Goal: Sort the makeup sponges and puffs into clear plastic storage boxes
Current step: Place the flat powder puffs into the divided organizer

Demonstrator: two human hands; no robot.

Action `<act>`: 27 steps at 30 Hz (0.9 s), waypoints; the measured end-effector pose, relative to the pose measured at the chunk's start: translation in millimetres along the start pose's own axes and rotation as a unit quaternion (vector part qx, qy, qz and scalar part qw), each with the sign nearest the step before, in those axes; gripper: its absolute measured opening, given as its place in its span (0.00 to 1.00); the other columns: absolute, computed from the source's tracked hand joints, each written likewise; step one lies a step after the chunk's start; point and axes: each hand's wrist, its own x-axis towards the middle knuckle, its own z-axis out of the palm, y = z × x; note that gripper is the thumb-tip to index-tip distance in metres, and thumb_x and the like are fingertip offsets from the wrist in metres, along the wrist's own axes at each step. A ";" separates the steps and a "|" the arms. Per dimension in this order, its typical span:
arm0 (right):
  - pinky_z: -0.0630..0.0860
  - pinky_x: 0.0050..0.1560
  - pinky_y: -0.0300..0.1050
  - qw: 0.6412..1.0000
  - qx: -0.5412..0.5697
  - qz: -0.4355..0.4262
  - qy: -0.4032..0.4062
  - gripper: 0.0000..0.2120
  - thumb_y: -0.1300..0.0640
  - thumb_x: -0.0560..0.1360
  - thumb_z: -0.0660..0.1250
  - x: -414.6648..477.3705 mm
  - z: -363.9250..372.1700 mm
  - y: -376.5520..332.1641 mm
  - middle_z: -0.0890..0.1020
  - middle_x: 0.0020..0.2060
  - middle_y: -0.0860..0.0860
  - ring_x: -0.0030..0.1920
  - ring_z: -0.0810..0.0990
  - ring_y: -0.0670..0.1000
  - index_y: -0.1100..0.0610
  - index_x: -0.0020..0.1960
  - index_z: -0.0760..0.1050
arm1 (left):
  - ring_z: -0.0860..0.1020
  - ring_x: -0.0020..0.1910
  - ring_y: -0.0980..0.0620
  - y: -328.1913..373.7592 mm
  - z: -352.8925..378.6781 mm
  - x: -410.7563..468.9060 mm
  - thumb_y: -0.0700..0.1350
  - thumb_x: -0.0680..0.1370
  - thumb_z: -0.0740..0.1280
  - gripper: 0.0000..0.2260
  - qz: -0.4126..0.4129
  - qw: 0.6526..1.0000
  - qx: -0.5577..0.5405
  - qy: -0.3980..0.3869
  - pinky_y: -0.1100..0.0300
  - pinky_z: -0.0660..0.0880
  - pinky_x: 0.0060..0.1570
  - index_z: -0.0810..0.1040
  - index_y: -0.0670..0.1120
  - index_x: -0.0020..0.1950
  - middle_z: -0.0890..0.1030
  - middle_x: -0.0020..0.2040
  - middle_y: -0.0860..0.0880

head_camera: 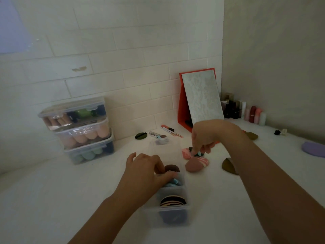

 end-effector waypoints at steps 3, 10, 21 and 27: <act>0.80 0.46 0.41 0.998 -0.048 0.021 -0.038 0.19 0.52 0.69 0.75 7.5 13.0 -4.4 0.84 0.48 0.53 0.46 0.83 0.50 0.61 0.55 0.79 | 0.67 0.62 0.62 1.2 -0.6 -3.1 0.64 0.74 0.60 0.14 0.032 0.999 -0.006 -0.005 0.49 0.49 0.73 0.72 0.61 0.57 0.75 0.56 0.62; 0.75 0.53 0.45 0.982 -0.155 0.035 -0.103 0.10 0.52 0.72 0.72 6.2 31.6 -23.2 0.76 0.38 0.52 0.45 0.76 0.52 0.58 0.46 0.76 | 0.61 0.68 0.61 9.5 -5.6 -4.6 0.64 0.76 0.55 0.19 0.052 0.995 0.087 -0.019 0.52 0.41 0.73 0.75 0.60 0.62 0.75 0.63 0.61; 0.70 0.34 0.39 0.984 -0.149 -0.012 0.095 0.15 0.54 0.77 0.64 6.6 20.1 -20.9 0.71 0.29 0.50 0.29 0.70 0.47 0.60 0.35 0.69 | 0.69 0.58 0.59 12.4 -5.2 -6.3 0.71 0.72 0.48 0.31 -0.042 0.984 0.171 -0.033 0.45 0.44 0.73 0.82 0.53 0.50 0.80 0.46 0.56; 0.71 0.37 0.40 0.971 -0.076 -0.069 0.217 0.13 0.51 0.76 0.64 -8.9 5.0 -31.9 0.73 0.32 0.50 0.33 0.73 0.47 0.57 0.36 0.71 | 0.71 0.61 0.57 14.1 -6.2 -7.6 0.71 0.72 0.53 0.25 -0.046 0.993 0.111 -0.019 0.46 0.43 0.73 0.70 0.56 0.59 0.79 0.53 0.57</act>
